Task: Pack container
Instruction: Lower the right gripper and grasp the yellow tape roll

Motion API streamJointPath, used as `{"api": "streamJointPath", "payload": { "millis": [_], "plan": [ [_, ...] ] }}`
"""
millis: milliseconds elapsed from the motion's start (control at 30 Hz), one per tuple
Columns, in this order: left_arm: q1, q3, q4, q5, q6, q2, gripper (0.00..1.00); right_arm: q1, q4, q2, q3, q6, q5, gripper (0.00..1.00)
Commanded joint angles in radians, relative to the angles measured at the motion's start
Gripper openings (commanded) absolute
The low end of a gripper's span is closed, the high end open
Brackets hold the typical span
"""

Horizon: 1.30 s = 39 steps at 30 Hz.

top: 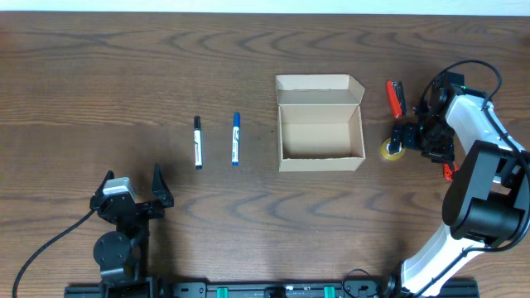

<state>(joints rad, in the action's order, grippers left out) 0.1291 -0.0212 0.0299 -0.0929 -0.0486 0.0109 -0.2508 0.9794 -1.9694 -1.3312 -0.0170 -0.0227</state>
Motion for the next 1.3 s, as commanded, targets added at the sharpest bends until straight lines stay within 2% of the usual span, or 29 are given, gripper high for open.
{"api": "streamJointPath", "payload": {
  "millis": [0,767,800,1000,1133,1200,1267],
  "plan": [
    [0.001,0.016,0.038,-0.008,0.003,-0.007,0.95,0.017,-0.006,-0.015,0.007,0.012,-0.023,0.99],
    [0.001,0.016,0.038,-0.008,0.003,-0.007,0.95,0.017,-0.088,-0.015,0.058,0.014,0.005,0.98],
    [0.001,0.016,0.038,-0.008,0.003,-0.007,0.95,0.017,-0.088,-0.015,0.058,0.014,0.005,0.95],
    [0.001,0.016,0.038,-0.008,0.003,-0.007,0.96,0.017,-0.090,-0.015,0.058,0.014,0.005,0.45],
    [0.001,0.016,0.038,-0.008,0.003,-0.007,0.95,0.017,-0.091,-0.015,0.058,0.013,0.005,0.25],
    [0.001,0.016,0.038,-0.008,0.003,-0.007,0.95,0.017,-0.093,-0.015,0.058,0.008,0.005,0.03],
    [0.001,0.016,0.038,-0.008,0.003,-0.007,0.95,0.017,-0.096,-0.015,0.058,0.003,0.005,0.01]
  ]
}}
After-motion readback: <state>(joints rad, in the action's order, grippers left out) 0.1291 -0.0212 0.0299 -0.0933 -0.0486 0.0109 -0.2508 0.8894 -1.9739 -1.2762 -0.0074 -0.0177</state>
